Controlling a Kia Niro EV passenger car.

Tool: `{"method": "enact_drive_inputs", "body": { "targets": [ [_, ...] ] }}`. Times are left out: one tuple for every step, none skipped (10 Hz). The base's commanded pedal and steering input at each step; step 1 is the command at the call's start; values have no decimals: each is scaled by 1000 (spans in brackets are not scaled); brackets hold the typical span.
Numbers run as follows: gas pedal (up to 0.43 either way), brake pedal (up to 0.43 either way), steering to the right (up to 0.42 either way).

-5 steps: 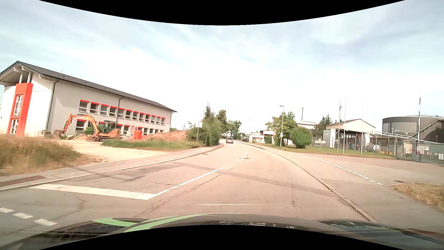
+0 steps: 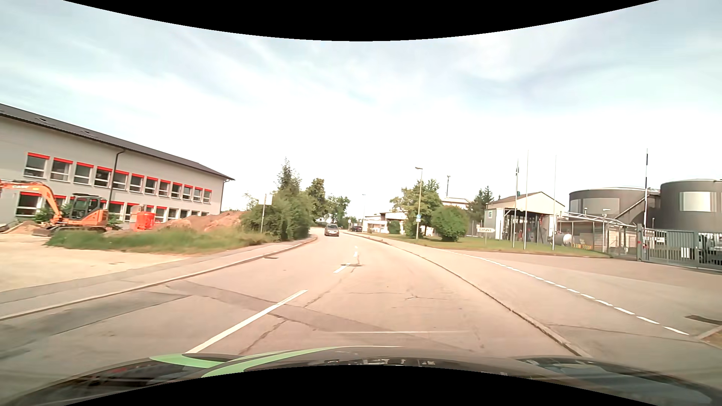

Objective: Follow the waypoints while adhering to traffic rules and regulations

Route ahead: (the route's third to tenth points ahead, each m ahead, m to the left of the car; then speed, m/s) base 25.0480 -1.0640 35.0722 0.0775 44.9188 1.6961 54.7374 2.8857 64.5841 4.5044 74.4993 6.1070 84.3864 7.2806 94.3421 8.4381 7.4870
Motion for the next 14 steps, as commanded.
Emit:
{"method": "enact_drive_inputs", "body": {
  "targets": [
    [248, 0, 118],
    [260, 0, 99],
    [268, 0, 71],
    [268, 0, 47],
    [268, 0, 27],
    [280, 0, 13],
    [268, 0, 5],
    [268, 0, 3],
    [268, 0, 0],
    [268, 0, -3],
    [268, 0, -11],
    [268, 0, -16],
    [268, 0, -20],
    [268, 0, -27]
  ]
}}
